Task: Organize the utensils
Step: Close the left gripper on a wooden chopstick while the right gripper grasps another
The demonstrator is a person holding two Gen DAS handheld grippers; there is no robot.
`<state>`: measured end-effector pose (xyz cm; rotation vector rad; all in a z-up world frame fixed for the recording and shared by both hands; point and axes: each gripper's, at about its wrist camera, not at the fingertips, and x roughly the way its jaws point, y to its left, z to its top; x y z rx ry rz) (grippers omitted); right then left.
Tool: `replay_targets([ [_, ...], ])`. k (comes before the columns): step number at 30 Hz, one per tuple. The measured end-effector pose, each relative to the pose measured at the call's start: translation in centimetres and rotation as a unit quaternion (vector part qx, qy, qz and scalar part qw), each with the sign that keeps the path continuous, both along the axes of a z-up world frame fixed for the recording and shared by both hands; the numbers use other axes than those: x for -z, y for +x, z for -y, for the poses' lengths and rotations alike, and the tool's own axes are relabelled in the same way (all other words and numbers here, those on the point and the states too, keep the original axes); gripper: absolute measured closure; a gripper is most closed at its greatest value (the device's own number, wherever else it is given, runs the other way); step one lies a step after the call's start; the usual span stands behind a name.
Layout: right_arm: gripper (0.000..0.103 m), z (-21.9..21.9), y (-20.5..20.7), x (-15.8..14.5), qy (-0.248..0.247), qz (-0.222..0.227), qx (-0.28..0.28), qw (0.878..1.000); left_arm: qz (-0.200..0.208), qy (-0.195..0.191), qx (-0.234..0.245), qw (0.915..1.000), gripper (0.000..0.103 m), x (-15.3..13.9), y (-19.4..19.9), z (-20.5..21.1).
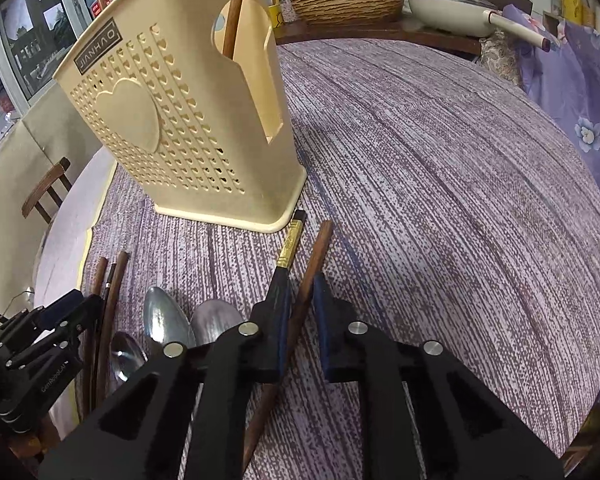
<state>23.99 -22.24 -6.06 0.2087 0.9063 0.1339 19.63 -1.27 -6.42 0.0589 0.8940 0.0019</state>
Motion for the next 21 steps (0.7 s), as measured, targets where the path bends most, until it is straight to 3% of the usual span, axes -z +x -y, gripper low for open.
replay_targets([
  [8, 0.092, -0.9, 0.3, -0.1, -0.024, 0.007, 0.003, 1.0, -0.001, 0.008, -0.006, 1.0, 0.082, 0.0, 0.7, 0.4],
  [18, 0.092, -1.9, 0.0, -0.2, -0.046, 0.012, 0.004, 0.999, 0.003, 0.003, -0.021, 0.9998, 0.084, 0.1, 0.7, 0.5],
  [21, 0.092, -1.7, 0.0, -0.2, -0.046, 0.013, 0.004, 0.999, 0.005, 0.005, -0.027, 0.9996, 0.091, 0.0, 0.8, 0.4],
])
